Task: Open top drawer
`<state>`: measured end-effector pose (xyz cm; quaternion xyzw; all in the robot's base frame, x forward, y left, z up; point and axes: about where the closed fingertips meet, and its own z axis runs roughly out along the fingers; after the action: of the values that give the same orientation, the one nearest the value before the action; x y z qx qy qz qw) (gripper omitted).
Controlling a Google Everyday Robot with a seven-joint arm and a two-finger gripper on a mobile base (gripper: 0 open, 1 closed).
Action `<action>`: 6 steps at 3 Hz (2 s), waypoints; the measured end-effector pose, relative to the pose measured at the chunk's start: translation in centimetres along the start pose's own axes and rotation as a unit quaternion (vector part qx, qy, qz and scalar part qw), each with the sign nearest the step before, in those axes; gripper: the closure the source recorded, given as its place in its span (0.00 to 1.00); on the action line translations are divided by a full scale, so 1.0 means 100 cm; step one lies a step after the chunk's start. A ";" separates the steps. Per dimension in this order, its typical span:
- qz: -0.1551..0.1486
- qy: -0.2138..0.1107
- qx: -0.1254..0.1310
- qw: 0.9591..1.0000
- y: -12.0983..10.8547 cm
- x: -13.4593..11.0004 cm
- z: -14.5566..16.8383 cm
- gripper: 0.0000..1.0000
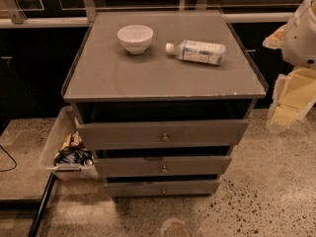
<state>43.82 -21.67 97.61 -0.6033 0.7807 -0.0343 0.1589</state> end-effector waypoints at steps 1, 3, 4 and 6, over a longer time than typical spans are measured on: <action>-0.002 -0.006 -0.003 1.000 -0.001 0.000 0.009 0.00; -0.045 -0.051 -0.012 0.998 0.004 0.009 0.078 0.00; -0.087 -0.089 -0.019 0.992 -0.012 0.024 0.159 0.00; -0.075 -0.095 -0.049 0.991 0.002 0.029 0.194 0.00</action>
Offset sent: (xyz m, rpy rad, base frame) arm 0.0238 0.0014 -0.0796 0.0684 0.0198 0.0950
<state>48.63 -21.70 78.59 -0.6680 0.7152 0.0493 0.1997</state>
